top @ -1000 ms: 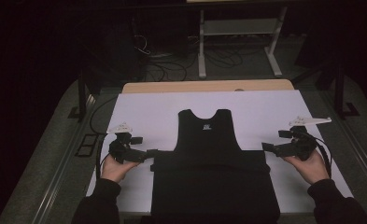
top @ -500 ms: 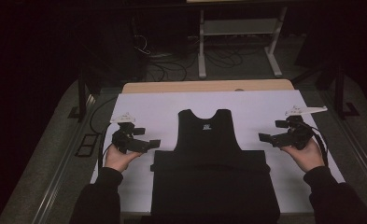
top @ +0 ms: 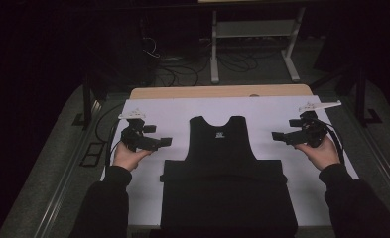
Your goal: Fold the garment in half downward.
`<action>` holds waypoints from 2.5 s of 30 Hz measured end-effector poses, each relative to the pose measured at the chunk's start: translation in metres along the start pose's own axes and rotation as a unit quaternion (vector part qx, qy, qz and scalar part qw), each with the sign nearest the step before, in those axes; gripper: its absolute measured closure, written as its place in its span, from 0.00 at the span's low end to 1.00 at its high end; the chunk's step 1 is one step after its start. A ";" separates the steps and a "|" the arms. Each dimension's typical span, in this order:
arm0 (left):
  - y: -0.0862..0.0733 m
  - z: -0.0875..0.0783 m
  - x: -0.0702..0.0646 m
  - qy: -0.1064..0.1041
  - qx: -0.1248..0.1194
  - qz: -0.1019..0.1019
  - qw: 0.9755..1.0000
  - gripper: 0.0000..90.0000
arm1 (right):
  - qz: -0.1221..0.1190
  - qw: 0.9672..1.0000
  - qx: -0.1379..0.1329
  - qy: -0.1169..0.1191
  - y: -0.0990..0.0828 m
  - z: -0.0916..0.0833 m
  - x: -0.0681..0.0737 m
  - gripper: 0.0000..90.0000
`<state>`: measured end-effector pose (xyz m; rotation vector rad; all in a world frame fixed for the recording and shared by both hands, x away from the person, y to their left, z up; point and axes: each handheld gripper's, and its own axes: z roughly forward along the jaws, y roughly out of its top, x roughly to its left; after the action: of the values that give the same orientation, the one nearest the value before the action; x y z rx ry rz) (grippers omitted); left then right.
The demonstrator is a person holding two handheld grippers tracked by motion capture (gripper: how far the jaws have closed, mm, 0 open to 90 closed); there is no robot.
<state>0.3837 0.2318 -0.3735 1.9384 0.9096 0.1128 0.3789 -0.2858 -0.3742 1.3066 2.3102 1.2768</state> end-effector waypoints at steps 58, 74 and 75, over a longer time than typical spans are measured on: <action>0.039 0.068 0.036 0.005 0.032 -0.013 0.999 0.00 | -0.005 1.000 0.014 -0.005 0.049 0.048 -0.028 0.00; 0.035 0.092 0.052 0.017 0.038 -0.039 0.998 0.00 | 0.018 1.000 0.013 -0.006 0.049 0.077 -0.038 0.00; 0.035 0.092 0.052 0.017 0.038 -0.039 0.998 0.00 | 0.018 1.000 0.013 -0.006 0.049 0.077 -0.038 0.00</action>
<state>0.4798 0.1895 -0.4102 1.9738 1.0249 0.0660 0.4722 -0.2585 -0.3923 1.3672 2.3130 1.2486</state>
